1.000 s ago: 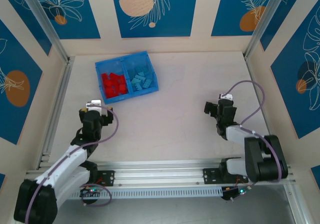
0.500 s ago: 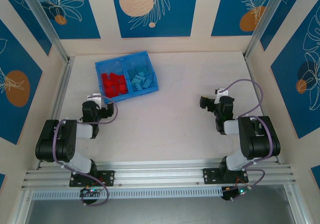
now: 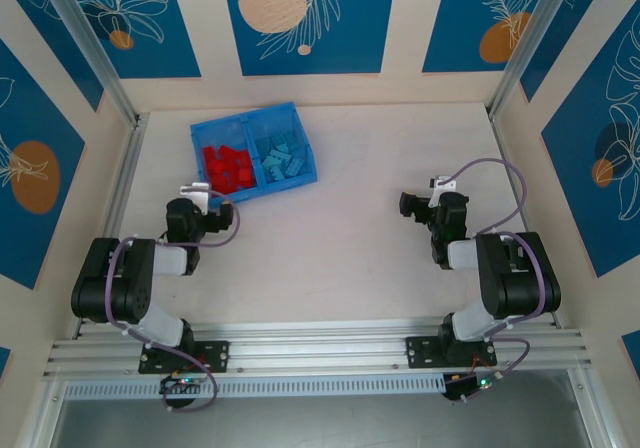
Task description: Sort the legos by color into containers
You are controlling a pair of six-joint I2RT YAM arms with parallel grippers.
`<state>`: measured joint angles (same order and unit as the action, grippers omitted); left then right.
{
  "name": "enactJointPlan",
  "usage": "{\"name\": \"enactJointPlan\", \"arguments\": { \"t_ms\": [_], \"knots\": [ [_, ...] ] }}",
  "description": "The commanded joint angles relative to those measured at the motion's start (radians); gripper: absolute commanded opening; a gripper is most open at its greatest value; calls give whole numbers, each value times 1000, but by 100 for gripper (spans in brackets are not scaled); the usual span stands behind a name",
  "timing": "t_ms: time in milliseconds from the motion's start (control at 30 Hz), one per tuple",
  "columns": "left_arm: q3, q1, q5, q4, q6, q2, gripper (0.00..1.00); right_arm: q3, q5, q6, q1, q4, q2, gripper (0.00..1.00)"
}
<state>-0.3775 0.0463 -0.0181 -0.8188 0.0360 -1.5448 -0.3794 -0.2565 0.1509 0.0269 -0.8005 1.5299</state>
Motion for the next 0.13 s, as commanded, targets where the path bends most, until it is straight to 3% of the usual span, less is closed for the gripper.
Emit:
{"name": "enactJointPlan", "arguments": {
  "t_ms": [0,100],
  "knots": [
    [-24,8,21,-13,13,7,100,-13,7,-24,3,-55,-6,99],
    [-24,9,21,-13,13,8,100,-11,-36,-7,6,-49,-14,99]
  ]
}}
